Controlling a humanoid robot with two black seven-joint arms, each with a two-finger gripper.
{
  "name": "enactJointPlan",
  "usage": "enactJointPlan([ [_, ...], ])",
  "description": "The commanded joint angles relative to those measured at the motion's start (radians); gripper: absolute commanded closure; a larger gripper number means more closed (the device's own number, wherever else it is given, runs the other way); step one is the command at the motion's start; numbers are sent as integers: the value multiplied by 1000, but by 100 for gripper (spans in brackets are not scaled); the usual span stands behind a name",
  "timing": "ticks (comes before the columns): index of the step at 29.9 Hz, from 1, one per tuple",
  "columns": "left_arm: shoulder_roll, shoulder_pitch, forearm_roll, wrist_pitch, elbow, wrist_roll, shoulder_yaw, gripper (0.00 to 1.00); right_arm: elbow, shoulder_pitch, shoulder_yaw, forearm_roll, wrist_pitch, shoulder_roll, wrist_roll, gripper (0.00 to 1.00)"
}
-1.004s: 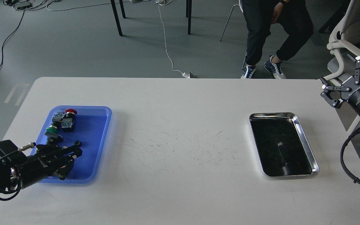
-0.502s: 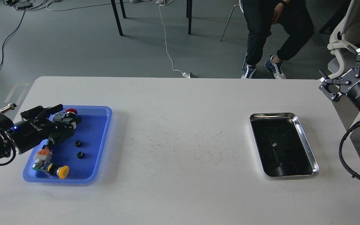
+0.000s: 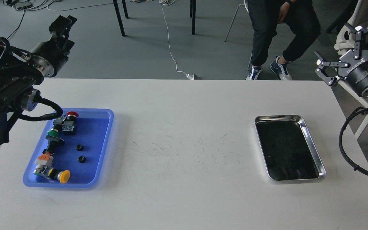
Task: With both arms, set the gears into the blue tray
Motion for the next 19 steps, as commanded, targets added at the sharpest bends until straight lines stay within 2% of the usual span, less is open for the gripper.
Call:
enactJointPlan([
  [1,-90,-20,-131,-282,243,-4,0,5,9,-35,25,17,-19,0,2,5],
  [9,-105,-11,-237,-291,267,-3,-78,3,-23,-51,28,115,-91,33,2,4],
  [19,-139,-12,-237,-291,265,-9,-86,2,-17,-68,31,113,-87,53,8,2],
])
